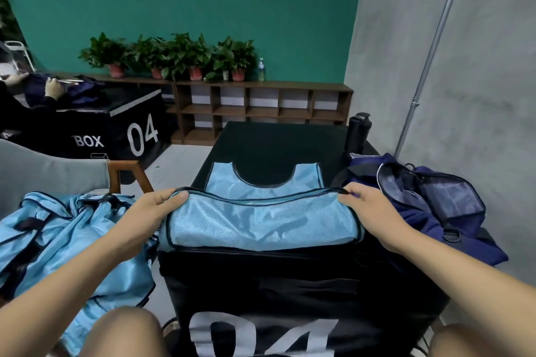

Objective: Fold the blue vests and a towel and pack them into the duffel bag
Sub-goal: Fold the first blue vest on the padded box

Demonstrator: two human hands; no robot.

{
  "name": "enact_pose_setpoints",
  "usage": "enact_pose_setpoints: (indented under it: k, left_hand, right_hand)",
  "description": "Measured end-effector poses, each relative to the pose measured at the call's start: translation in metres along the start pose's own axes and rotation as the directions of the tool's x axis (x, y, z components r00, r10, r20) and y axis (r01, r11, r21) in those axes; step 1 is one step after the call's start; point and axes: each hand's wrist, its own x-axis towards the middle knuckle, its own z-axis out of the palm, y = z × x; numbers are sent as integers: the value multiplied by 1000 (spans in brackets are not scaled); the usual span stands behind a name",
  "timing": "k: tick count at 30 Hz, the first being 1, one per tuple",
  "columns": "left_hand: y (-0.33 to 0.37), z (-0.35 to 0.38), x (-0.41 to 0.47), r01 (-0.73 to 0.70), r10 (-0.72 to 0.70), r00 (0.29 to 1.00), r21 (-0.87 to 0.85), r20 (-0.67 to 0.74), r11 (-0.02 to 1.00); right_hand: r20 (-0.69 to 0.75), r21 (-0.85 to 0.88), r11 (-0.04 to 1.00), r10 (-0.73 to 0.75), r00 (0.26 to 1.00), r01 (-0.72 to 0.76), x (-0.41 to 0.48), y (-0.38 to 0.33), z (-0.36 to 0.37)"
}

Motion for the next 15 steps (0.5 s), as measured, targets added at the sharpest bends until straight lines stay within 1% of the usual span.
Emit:
enact_pose_setpoints:
  k: [2,5,7,12,15]
  left_hand:
    - [-3,-1,2,31,-31,1000,-40,3,999]
    - [-6,0,3,68,-65,996,-51,55,996]
    - [-7,1,2,72,-70,995,-33,66,997]
    - [-9,0,7,50,-50,999,106,-3,993]
    - [-2,6,17,46,-38,997,126,-66,991]
  right_hand:
    - [18,-1,999,36,999,-36,0,-3,2]
    - [82,6,995,99,992,-99,-2,-3,3]
    - [87,-51,994,98,991,-93,-4,-3,4]
    - [-25,-168,985,40,999,-44,-3,-9,3]
    - [-84,-153,987,37,996,-50,8,-10,0]
